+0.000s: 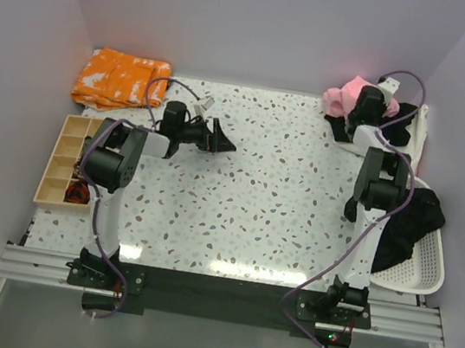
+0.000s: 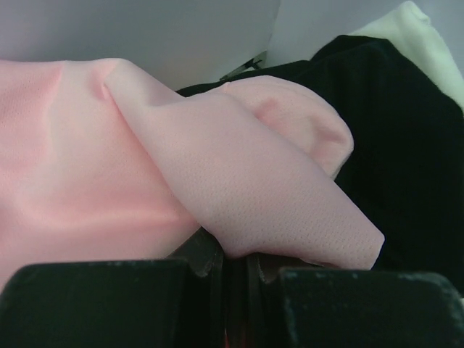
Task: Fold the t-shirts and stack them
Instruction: Put the neatly folded tshirt into the corner of the board with the right arm
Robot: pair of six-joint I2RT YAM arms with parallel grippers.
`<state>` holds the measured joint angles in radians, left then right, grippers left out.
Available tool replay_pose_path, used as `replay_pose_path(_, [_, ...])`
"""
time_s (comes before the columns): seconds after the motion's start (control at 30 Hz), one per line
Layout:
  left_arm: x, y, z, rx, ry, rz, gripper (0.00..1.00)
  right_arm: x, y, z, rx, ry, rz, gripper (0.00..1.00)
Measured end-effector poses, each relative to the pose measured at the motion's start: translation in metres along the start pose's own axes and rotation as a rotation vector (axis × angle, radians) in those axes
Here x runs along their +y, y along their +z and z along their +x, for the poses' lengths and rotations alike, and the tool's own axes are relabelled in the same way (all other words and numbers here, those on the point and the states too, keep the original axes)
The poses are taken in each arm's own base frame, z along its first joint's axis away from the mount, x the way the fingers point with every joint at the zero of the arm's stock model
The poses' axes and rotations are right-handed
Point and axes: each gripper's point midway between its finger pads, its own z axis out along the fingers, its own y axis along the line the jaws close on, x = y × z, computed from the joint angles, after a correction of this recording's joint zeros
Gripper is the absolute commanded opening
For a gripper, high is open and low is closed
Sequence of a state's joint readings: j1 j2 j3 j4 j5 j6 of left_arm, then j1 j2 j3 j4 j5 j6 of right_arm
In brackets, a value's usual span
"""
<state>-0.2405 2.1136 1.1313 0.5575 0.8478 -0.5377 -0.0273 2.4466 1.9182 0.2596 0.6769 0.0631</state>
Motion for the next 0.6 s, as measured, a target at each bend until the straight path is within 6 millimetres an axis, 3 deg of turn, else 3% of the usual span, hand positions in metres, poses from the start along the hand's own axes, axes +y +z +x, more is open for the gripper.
replay_pose_path(0.2, [0.0, 0.003, -0.003, 0.001, -0.007, 0.01, 1.0, -0.036, 0.013, 0.002, 0.033, 0.118, -0.028, 0.0])
replay_pose_path(0.4, [0.0, 0.003, -0.002, 0.002, -0.019, 0.009, 1.0, -0.034, 0.005, -0.001, 0.049, 0.2, -0.153, 0.0])
replay_pose_path(0.6, [-0.001, 0.003, -0.002, 0.002, -0.03, 0.017, 1.0, -0.017, -0.001, -0.007, 0.096, 0.413, -0.511, 0.0])
